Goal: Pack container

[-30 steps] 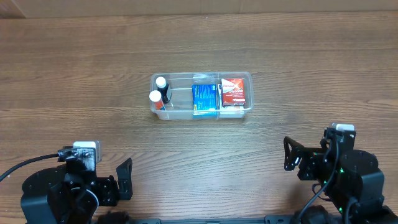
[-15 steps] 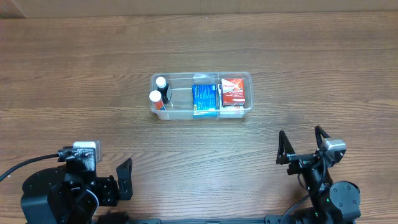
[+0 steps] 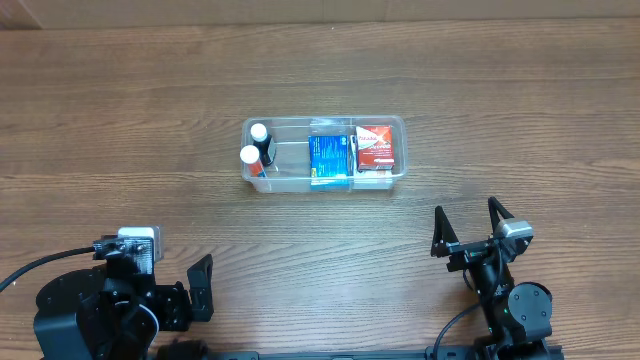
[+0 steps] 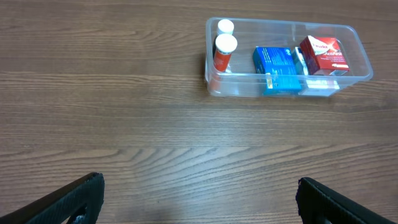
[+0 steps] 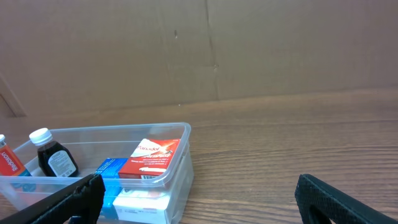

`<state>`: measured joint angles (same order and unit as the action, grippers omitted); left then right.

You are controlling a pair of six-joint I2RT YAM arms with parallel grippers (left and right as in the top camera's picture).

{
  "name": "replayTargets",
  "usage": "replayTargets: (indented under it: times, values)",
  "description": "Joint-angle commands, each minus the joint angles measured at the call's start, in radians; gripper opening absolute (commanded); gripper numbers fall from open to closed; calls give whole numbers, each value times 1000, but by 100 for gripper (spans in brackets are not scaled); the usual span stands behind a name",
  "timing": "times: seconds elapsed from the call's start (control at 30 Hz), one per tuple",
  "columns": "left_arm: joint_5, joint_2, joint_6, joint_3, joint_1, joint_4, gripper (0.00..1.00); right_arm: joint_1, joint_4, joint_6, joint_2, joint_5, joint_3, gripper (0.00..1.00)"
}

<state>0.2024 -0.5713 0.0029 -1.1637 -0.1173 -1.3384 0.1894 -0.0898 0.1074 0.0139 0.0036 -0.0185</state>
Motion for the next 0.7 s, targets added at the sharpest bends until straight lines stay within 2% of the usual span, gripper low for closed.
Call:
replayTargets:
  times: [0.0,0.67]
  values:
    - [5,7,-10,5,6,3,100,-8,6,-3,-11,-5,10,100]
    - [-10,13,-1,6,6,-6,100,-8,6,-3,-11,-5,10,100]
